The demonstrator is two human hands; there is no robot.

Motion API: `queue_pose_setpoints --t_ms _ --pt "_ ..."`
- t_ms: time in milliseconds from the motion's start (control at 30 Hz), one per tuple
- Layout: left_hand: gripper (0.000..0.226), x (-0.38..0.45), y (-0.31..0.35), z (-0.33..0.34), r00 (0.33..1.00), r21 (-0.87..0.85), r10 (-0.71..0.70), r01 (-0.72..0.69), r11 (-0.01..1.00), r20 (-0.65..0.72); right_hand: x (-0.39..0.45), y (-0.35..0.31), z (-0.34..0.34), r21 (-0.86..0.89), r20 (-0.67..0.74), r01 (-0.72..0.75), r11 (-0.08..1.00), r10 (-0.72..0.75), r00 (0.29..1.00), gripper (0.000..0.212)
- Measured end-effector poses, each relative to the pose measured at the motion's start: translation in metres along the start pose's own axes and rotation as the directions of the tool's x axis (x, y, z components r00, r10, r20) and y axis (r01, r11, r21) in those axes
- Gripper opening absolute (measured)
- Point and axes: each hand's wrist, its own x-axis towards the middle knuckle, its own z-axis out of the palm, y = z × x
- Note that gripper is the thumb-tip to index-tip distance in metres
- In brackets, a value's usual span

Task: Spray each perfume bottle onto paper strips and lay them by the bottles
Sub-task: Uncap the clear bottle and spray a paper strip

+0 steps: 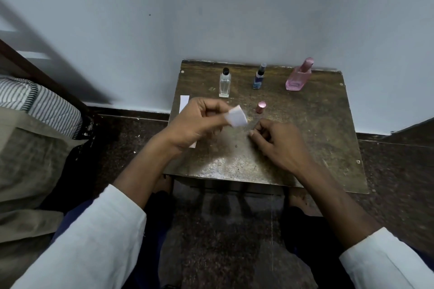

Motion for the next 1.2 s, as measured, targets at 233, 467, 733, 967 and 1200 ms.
queue_pose_setpoints --t_ms 233,467,733,967,1200 --pt "0.013 -0.004 0.006 0.001 0.985 -0.335 0.059 -0.002 0.942 0.161 0.000 0.001 0.000 -0.009 0.001 0.002 1.000 -0.002 1.000 0.020" --pt "0.009 0.001 -0.006 0.004 1.000 0.252 -0.024 0.025 0.968 -0.008 -0.001 -0.003 -0.001 -0.024 -0.003 -0.013 1.000 0.012 1.000 0.017" --pt "0.016 0.006 -0.007 -0.004 0.995 0.371 -0.001 0.038 0.928 -0.099 0.000 -0.003 0.001 -0.028 -0.008 -0.015 0.999 0.014 1.000 0.020" --pt "0.016 -0.005 0.006 -0.002 0.870 -0.693 0.259 0.122 0.711 0.419 0.000 -0.003 0.000 -0.012 -0.001 -0.017 1.000 0.017 1.000 0.020" --pt "0.010 0.008 -0.013 0.007 0.942 0.523 0.235 -0.078 0.849 -0.241 0.001 -0.001 0.002 -0.041 -0.011 -0.014 0.999 0.013 1.000 0.020"
